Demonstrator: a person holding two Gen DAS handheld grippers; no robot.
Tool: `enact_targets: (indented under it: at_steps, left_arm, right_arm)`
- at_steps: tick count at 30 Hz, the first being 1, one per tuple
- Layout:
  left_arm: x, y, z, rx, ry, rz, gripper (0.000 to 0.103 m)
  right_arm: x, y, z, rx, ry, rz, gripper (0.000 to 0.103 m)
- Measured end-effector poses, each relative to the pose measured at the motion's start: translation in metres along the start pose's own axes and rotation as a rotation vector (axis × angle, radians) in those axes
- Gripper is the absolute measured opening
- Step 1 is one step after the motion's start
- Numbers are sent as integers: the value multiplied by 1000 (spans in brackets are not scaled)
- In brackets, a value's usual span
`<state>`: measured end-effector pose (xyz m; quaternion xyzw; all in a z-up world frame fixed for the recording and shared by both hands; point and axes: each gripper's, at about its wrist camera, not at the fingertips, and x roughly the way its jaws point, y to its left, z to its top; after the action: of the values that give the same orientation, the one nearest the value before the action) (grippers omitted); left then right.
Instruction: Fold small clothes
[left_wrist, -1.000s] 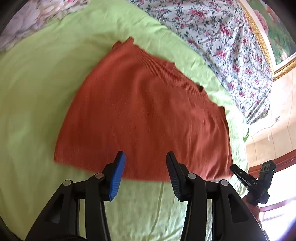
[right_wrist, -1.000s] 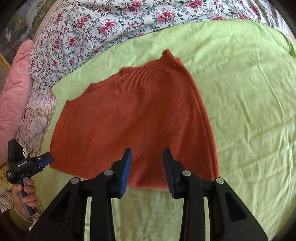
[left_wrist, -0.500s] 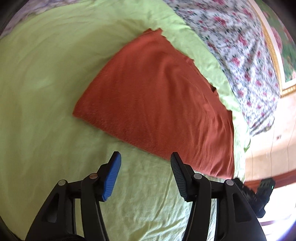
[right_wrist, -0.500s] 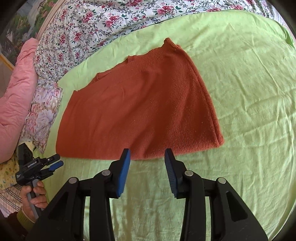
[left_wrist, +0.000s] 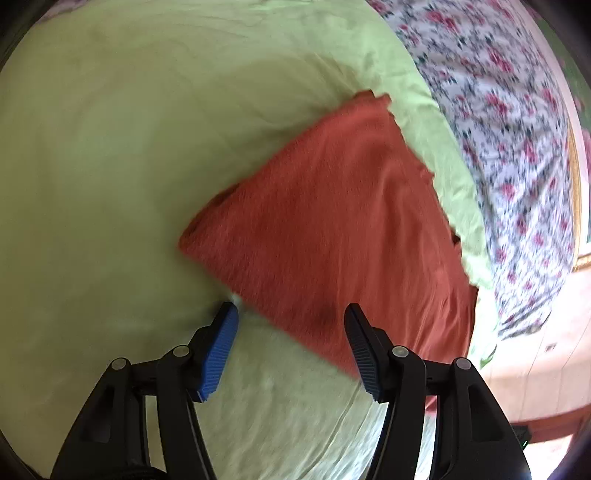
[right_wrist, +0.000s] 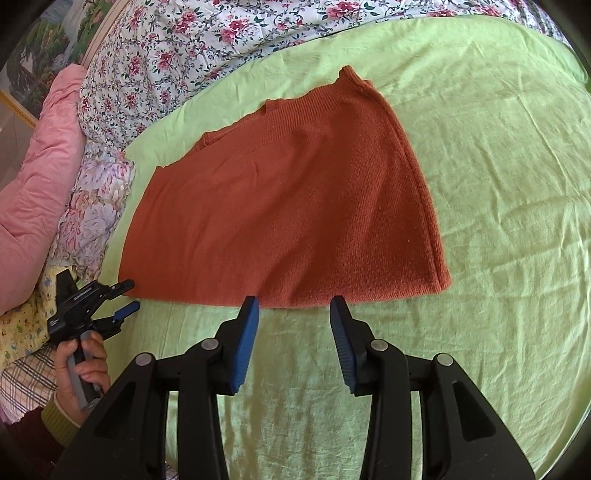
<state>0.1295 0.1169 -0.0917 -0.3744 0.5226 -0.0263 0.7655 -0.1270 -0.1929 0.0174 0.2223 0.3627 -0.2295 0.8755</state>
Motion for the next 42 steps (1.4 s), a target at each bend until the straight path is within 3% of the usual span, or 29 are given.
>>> enact_targets:
  at_steps: [6, 9, 11, 12, 16, 21, 26, 29, 33, 42]
  left_arm:
    - [14, 3, 20, -114, -107, -57, 66]
    - [19, -4, 30, -136, -139, -51, 65]
    - [22, -16, 34, -86, -144, -37, 38]
    - [24, -23, 36, -57, -135, -46, 15]
    - [13, -61, 34, 96, -175, -40, 13]
    - [4, -143, 9, 377, -167, -78, 12]
    - [22, -215, -43, 586, -89, -150, 12]
    - [53, -237, -78, 680, -24, -132, 12]
    - [97, -244, -106, 740, 37, -45, 11]
    - [80, -243, -110, 799, -5, -36, 11]
  right_arm:
    - [-3, -4, 8, -4, -1, 19, 42]
    - [-3, -6, 10, 0, 1, 30, 42]
    - [-2, -8, 12, 6, 1, 38, 42]
    - [-2, -9, 13, 8, 1, 40, 42]
    - [-5, -16, 18, 13, -9, 53, 42]
    - [-11, -30, 31, 40, -32, 74, 42]
    - [-15, -47, 54, 89, -65, 105, 42]
    - [-14, -54, 71, 104, -78, 127, 42]
    - [7, -57, 94, 127, -50, 162, 42]
    - [99, -18, 153, 78, 112, 304, 42]
